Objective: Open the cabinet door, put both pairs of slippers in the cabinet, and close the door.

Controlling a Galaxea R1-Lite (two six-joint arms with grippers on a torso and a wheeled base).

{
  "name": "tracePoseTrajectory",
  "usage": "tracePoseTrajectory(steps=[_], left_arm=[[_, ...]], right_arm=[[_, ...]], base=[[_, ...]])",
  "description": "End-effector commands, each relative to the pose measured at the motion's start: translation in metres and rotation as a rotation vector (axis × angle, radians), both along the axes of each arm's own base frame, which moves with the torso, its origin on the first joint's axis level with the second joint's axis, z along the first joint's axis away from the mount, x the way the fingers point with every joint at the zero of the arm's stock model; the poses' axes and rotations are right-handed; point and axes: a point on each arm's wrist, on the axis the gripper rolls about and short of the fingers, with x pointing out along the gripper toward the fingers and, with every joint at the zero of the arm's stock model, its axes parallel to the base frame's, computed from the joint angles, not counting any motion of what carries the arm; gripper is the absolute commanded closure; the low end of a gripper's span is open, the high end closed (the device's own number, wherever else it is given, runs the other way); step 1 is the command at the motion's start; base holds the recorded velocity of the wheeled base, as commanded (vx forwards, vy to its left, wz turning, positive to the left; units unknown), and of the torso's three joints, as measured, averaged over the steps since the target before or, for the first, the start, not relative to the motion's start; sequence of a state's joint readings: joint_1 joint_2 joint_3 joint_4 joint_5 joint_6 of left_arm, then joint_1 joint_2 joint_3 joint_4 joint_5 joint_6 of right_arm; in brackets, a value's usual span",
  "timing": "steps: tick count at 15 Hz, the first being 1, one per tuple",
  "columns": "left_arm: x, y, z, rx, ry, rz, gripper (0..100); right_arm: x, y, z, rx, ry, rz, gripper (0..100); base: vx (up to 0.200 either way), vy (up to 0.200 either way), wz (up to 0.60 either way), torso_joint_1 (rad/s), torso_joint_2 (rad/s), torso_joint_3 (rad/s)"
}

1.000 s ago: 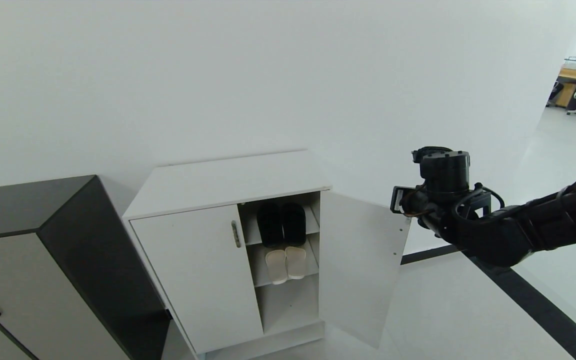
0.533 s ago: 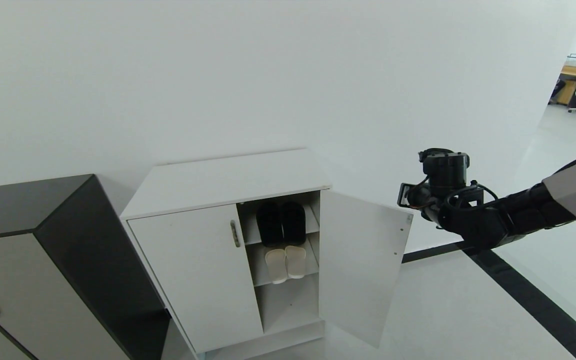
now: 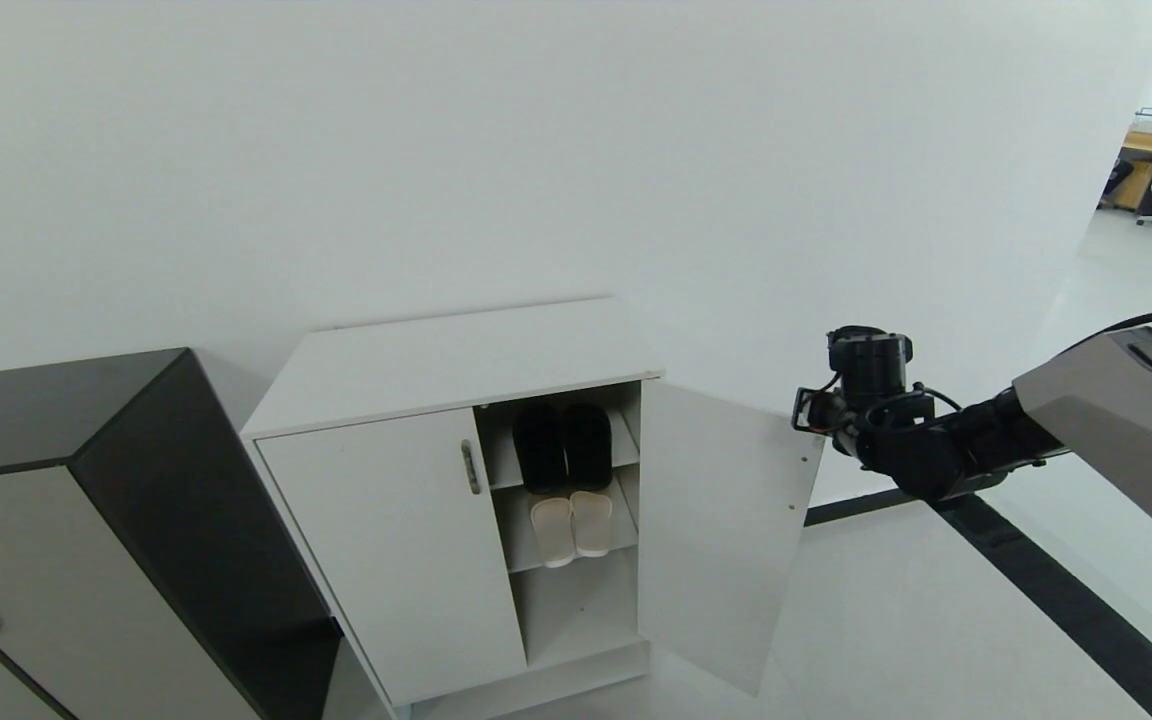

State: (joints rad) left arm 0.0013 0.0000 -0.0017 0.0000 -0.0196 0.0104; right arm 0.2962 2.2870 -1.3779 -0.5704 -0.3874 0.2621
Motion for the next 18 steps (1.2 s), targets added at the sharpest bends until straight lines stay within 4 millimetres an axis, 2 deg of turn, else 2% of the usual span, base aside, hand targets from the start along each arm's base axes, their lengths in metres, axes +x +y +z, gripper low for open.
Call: tracePoseTrajectory(steps=[1, 10, 12, 16, 18], left_arm=[[0.0, 0.0, 0.0, 0.0, 0.003, 0.0, 100], [0.0, 0.0, 0.0, -0.001, 0.002, 0.0, 100], [0.0, 0.0, 0.0, -0.001, 0.0, 0.0, 100], [0.0, 0.0, 0.0, -0.001, 0.002, 0.0, 100], [0.0, 0.0, 0.0, -0.001, 0.002, 0.0, 100]], right_arm=[[0.006, -0.001, -0.014, -0.007, 0.024, -0.005, 100], [0.002, 0.003, -0.021, -0.017, 0.05, 0.003, 100], [-0.007, 0.012, -0.021, -0.023, 0.061, 0.026, 100], [-0.036, 0.044, -0.02, -0.037, 0.088, 0.11, 100], [-0.062, 0.072, -0.017, -0.049, 0.097, 0.179, 100]], base=[[0.0, 0.0, 0.0, 0.0, 0.0, 0.0], [0.0, 0.0, 0.0, 0.0, 0.0, 0.0], [0.0, 0.0, 0.0, 0.0, 0.0, 0.0], [0.0, 0.0, 0.0, 0.0, 0.0, 0.0], [0.0, 0.0, 0.0, 0.0, 0.0, 0.0]])
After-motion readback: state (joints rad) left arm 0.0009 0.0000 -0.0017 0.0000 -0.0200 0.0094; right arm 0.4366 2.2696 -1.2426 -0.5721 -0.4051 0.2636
